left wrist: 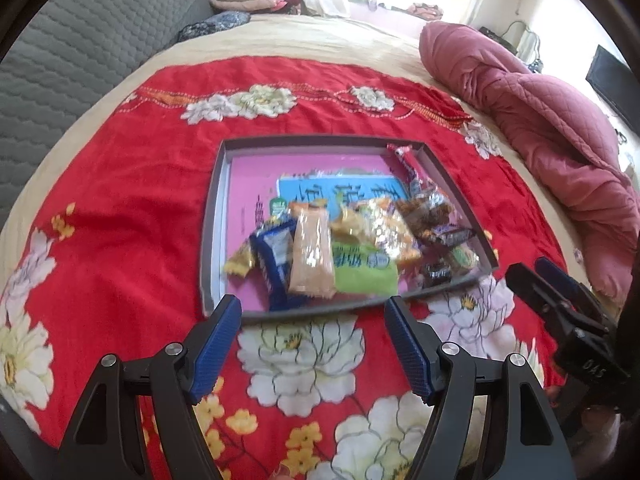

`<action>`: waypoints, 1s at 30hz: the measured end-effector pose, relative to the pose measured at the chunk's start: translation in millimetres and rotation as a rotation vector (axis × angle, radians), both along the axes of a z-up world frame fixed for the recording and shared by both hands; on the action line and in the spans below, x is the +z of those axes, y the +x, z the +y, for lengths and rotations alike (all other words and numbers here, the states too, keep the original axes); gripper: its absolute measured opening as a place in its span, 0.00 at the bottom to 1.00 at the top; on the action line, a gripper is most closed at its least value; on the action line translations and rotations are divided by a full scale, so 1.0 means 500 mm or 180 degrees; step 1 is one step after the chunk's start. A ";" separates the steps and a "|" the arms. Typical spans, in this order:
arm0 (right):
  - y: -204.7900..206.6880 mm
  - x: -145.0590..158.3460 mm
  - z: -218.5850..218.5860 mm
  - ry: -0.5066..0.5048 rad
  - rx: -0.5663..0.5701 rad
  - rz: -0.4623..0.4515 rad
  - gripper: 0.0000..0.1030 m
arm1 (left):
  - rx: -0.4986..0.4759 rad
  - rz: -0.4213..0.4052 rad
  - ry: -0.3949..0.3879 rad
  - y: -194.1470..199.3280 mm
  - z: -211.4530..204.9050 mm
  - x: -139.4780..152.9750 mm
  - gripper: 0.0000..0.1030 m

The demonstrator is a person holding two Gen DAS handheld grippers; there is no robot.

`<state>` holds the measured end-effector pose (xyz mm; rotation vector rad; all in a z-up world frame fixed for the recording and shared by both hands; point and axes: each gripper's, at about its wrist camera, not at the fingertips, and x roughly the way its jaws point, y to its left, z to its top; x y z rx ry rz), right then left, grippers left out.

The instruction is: Organize snacks

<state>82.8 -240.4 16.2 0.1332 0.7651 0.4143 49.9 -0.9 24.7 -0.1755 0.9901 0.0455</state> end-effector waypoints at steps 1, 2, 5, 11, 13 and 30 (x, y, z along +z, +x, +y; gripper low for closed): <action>-0.006 0.000 0.000 -0.0007 -0.0007 0.0024 0.95 | -0.0001 0.0005 0.0007 -0.005 -0.003 -0.001 0.73; -0.016 0.000 0.001 -0.0004 0.0003 0.0060 0.95 | 0.0002 0.0007 0.0010 -0.012 -0.005 -0.002 0.73; -0.037 -0.007 0.008 -0.0003 0.0068 0.0187 0.95 | -0.0022 0.0021 0.0035 -0.032 -0.015 -0.004 0.73; -0.085 -0.012 0.014 -0.0045 0.0121 0.0319 0.95 | -0.0102 0.0127 -0.0023 -0.072 -0.033 -0.022 0.73; -0.096 -0.015 0.021 -0.0050 0.0148 0.0382 0.95 | -0.0088 0.0136 -0.0038 -0.081 -0.035 -0.027 0.73; -0.121 -0.028 0.037 -0.0398 0.0043 0.0381 0.95 | -0.0086 0.0169 -0.0084 -0.094 -0.032 -0.038 0.73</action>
